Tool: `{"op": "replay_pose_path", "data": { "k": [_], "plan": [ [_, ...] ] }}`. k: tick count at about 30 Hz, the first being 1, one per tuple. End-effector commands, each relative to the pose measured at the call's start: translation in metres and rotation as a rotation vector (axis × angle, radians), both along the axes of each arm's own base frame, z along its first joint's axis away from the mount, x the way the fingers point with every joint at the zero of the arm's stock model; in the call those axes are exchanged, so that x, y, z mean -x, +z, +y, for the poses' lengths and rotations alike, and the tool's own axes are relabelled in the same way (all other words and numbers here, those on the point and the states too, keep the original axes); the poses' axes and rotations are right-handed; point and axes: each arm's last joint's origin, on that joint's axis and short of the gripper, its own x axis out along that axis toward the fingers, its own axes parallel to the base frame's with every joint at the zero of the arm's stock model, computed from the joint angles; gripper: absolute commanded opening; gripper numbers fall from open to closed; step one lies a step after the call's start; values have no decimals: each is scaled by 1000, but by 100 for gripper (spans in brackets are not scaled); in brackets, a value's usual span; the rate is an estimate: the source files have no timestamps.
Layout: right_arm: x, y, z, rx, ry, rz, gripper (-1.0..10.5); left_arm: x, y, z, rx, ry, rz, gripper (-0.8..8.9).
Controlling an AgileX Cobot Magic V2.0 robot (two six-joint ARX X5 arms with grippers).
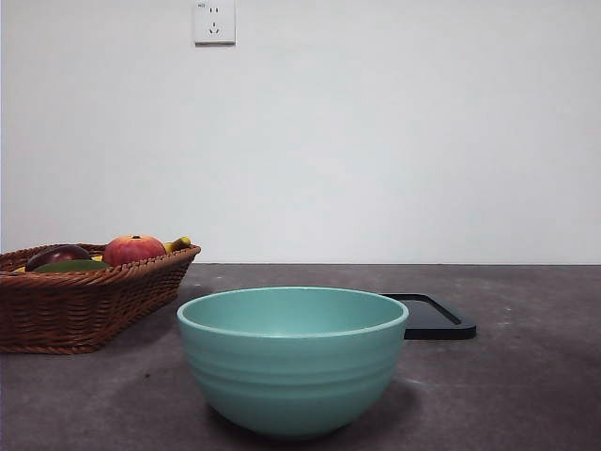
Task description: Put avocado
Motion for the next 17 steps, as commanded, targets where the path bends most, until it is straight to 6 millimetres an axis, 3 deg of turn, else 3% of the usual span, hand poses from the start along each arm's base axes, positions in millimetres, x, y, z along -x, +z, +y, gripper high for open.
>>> {"op": "replay_pose_path", "data": {
  "k": [1, 3, 10, 17],
  "plan": [
    [1, 4, 0, -13, -5, -13, 85, 1, 5, 0, 9, 1, -24, 16],
    [1, 4, 0, -36, -13, -9, 3, 1, 5, 0, 18, 2, -23, 16],
    [3, 11, -1, -91, -32, 3, 4, 2, 13, 0, 33, 3, -36, 16],
    [8, 53, -2, -102, -74, 27, 4, 1, 44, -1, 114, 13, -31, 16]
  ]
}}
